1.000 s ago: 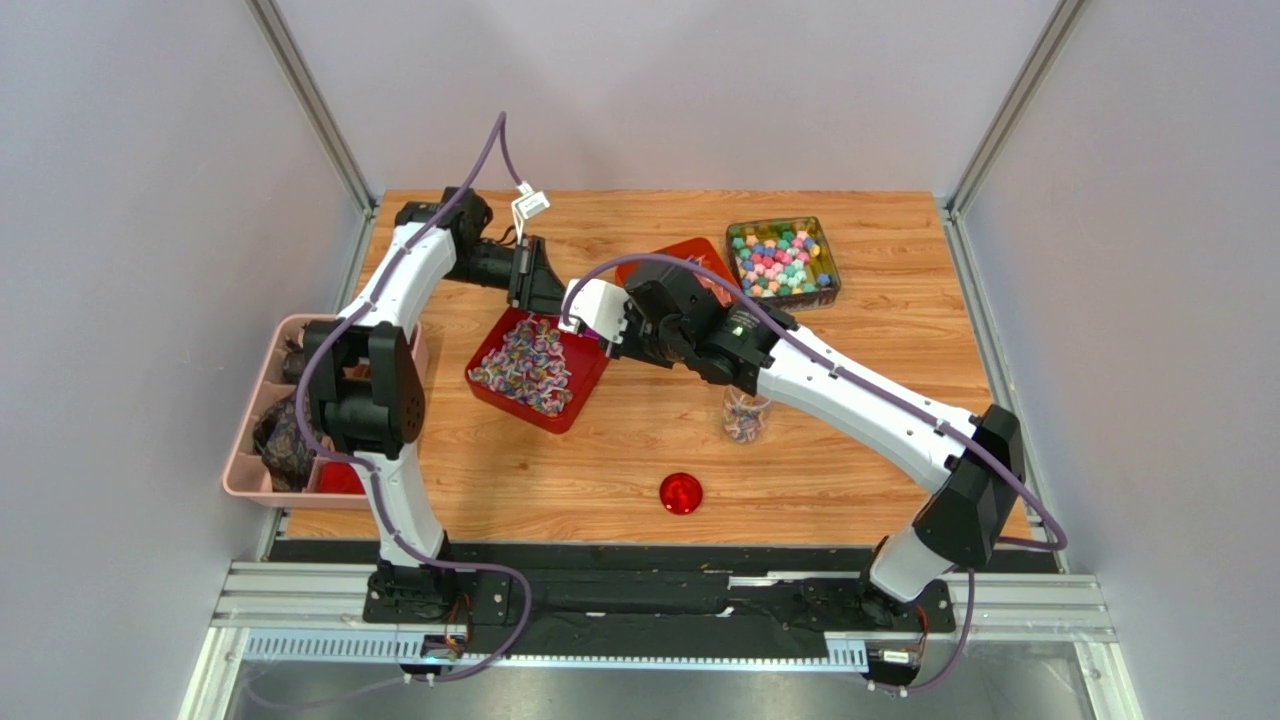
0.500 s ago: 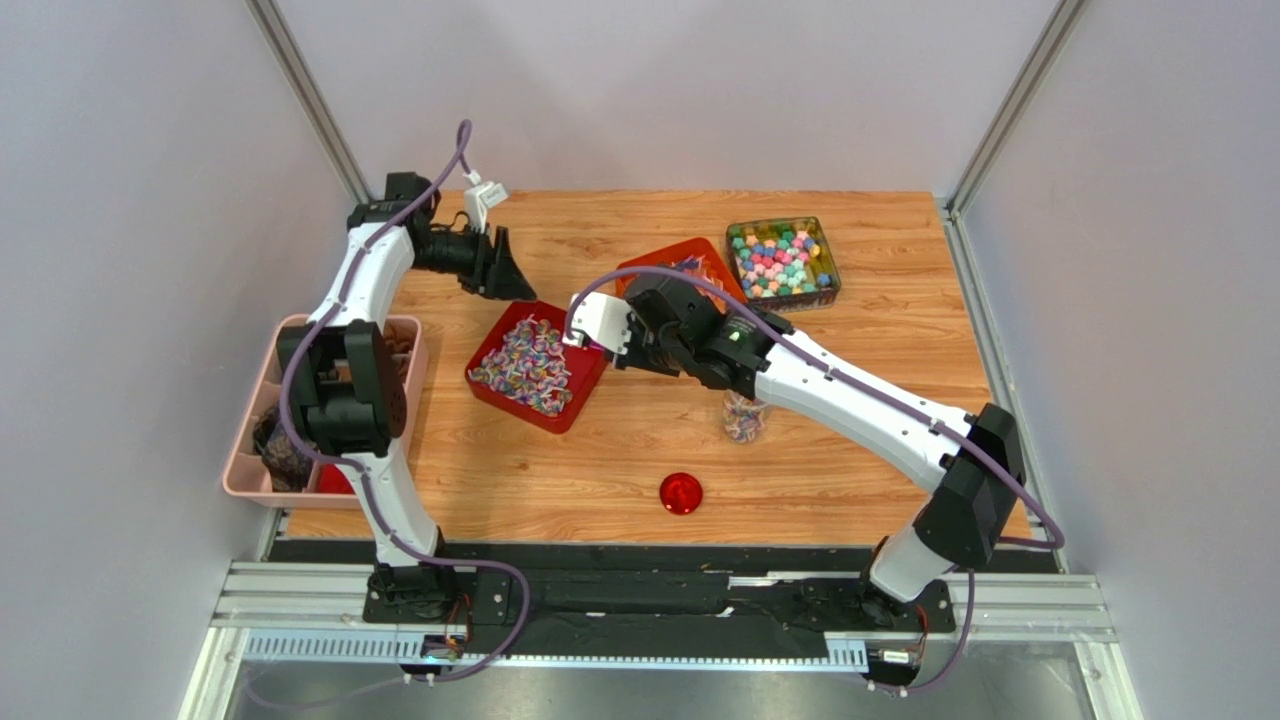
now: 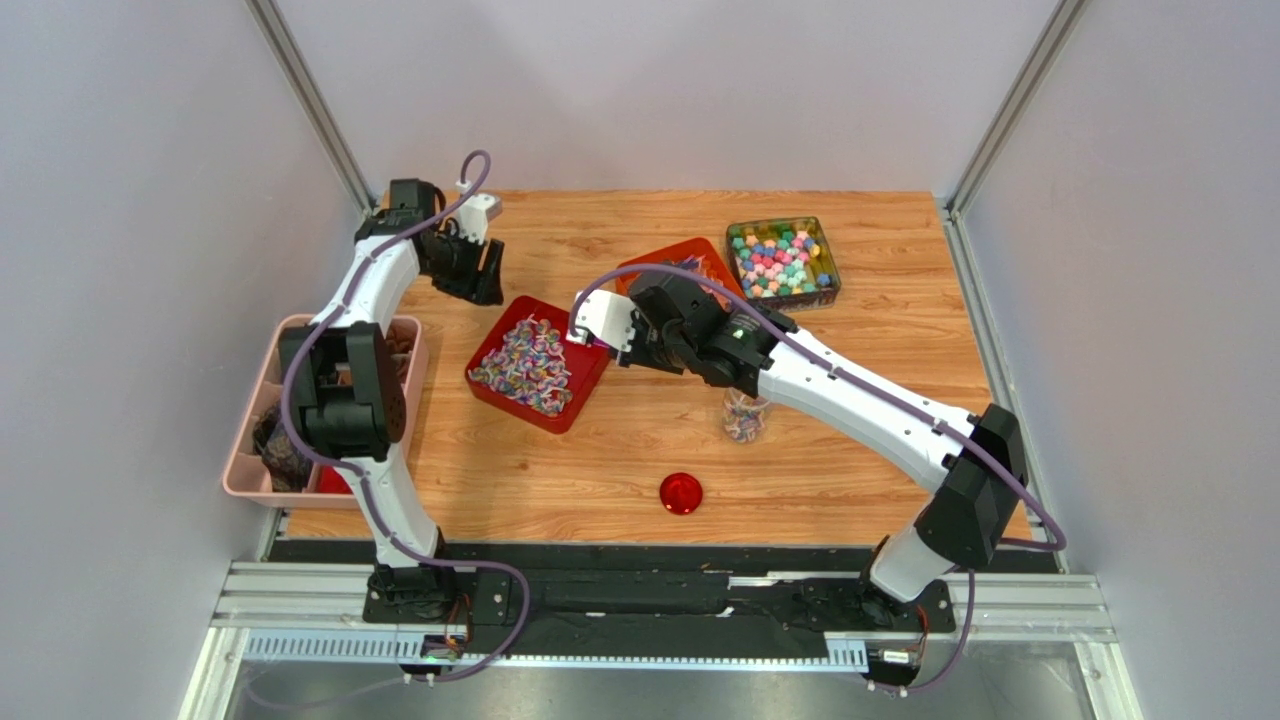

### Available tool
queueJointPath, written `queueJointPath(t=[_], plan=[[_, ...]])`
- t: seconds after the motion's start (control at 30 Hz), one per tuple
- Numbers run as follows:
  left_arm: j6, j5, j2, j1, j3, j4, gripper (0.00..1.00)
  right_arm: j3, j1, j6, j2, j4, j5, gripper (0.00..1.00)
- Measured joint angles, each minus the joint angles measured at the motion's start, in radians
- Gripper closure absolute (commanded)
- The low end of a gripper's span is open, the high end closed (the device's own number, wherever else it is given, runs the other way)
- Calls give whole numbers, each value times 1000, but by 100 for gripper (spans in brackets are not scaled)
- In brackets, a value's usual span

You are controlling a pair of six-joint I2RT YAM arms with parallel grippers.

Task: Pack the candies
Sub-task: Adjust the spatula, then pick up the storage box at the center of the board.

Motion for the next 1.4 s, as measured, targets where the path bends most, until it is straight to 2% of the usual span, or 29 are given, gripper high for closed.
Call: queueJointPath(t=[0.2, 0.53, 1.07, 1.17, 1.2, 1.27, 1.3, 1.4], plan=[[23, -82, 12, -14, -23, 29, 37, 0, 0, -4, 0, -6, 6, 100], [58, -145, 57, -39, -74, 33, 50, 11, 1, -11, 0, -48, 8, 100], [79, -273, 97, -92, -139, 60, 62, 101, 35, -54, 45, -125, 39, 100], [74, -278, 98, -92, -149, 63, 72, 109, 43, -56, 54, -130, 44, 100], [74, -279, 98, -92, -151, 63, 82, 110, 46, -57, 57, -132, 46, 100], [69, -278, 101, -93, -151, 62, 90, 116, 51, -60, 67, -142, 52, 100], [69, -280, 102, -96, -152, 63, 100, 123, 55, -63, 74, -150, 55, 100], [76, -285, 103, -100, -152, 69, 100, 156, 61, -80, 111, -177, 63, 100]])
